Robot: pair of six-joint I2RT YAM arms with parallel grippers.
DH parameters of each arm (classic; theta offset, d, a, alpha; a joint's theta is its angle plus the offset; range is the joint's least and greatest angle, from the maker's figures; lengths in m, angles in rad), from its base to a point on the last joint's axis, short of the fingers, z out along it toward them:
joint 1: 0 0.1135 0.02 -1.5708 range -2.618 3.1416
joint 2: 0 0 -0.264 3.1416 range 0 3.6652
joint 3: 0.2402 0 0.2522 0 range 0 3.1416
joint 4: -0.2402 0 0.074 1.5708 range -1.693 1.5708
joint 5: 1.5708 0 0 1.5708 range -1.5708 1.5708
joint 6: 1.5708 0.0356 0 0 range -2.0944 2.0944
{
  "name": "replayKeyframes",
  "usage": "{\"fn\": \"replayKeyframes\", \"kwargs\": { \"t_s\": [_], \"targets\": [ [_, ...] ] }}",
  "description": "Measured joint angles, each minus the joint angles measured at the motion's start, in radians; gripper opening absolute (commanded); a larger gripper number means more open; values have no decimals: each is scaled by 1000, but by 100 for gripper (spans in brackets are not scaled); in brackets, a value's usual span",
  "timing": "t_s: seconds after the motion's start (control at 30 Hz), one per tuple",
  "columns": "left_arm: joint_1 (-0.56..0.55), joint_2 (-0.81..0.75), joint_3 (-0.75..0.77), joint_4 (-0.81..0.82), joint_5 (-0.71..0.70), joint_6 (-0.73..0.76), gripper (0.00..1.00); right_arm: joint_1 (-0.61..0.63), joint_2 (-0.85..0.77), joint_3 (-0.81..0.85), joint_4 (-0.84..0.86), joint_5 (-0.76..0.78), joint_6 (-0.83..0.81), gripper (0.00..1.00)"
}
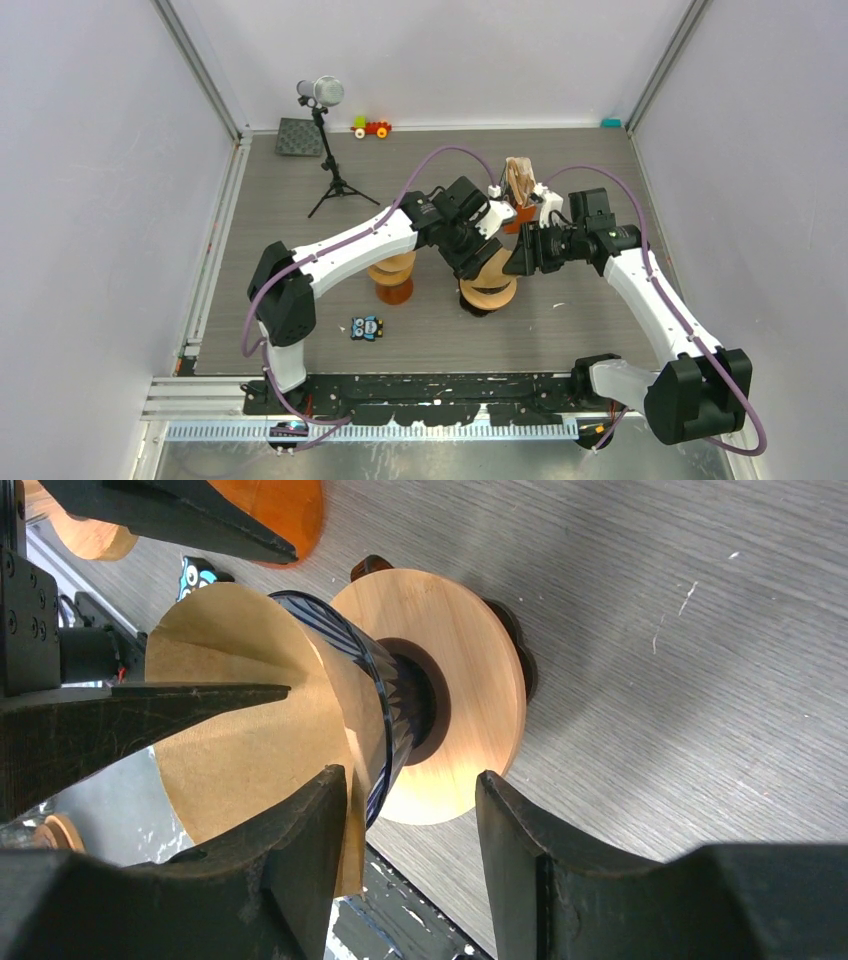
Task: Place the coffee filter in the dripper
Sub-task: Place the coffee filter in the coffee dripper.
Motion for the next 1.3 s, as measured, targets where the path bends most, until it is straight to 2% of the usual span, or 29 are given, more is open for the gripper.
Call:
{"fn": "replayKeyframes", "kwargs": {
  "t_s": [0.73,1.3],
  "targets": [
    [0,0,-43,55,-6,-48,59,10,-43,-24,44,19,4,59],
    [0,-20,-61,71,-34,-121,59,-32,-32,100,-124,29,81,63]
  ]
}}
